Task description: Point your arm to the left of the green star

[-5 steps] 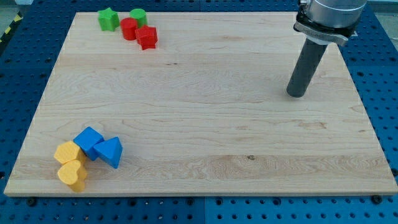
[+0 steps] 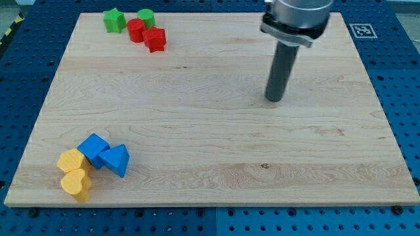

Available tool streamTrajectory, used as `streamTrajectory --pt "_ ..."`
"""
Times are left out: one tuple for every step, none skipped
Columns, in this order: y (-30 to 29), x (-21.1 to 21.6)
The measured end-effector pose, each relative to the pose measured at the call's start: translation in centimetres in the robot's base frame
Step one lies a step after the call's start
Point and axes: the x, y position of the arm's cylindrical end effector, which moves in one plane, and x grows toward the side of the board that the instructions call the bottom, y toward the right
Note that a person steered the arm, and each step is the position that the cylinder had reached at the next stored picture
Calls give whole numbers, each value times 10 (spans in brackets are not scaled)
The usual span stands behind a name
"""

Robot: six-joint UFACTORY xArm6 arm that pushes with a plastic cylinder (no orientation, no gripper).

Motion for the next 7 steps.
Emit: streamTrajectory --pt "-49 -2" --pt "-80 -26" --pt "-76 -66" --pt "-76 -91" --pt "-76 -91" --pt "-76 -91" --pt "-134 -91"
